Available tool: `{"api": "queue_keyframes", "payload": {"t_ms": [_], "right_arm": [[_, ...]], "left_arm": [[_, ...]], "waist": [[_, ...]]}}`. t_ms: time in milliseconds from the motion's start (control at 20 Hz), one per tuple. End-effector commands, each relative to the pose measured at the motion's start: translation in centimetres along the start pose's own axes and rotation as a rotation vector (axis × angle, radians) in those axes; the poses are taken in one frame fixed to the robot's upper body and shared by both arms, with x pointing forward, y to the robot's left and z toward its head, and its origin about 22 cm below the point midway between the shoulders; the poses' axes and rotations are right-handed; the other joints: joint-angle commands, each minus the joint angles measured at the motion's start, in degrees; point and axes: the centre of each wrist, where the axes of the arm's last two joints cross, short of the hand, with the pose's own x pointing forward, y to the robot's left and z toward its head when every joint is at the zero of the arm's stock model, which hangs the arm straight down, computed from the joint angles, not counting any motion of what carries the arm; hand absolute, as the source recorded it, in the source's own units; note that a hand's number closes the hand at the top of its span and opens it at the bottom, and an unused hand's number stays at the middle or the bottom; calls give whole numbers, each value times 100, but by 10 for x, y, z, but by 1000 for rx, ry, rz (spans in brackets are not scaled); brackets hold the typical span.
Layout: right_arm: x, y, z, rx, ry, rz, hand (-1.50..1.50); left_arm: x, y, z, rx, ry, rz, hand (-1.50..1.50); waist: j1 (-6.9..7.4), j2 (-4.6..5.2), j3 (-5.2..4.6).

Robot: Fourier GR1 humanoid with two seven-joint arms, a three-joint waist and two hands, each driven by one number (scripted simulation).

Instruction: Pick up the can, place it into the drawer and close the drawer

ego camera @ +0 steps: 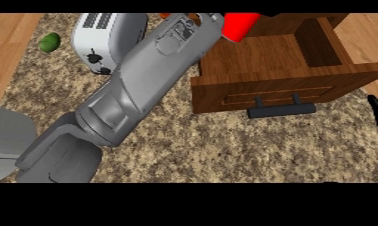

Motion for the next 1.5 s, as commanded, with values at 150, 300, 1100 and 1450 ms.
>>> {"api": "queue_keyframes", "payload": {"t_ms": [150,300,1100,1450], "right_arm": [[6,3,-3,4,-15,15,-150],[-2,-8,-12,-13,-11,7,-150],[1,14,-16,31,-28,-9,-150],[6,14,-18,31,-49,13,-150]], "left_arm": [[-23,2,-2,50,-4,-54,150],[-24,-3,2,23,-9,-87,150],[-60,3,5,145,-7,-140,-150],[-52,3,2,167,6,-116,-150]], "waist": [[-138,37,0],[-76,12,2],[-295,89,1],[-249,83,0]]}}
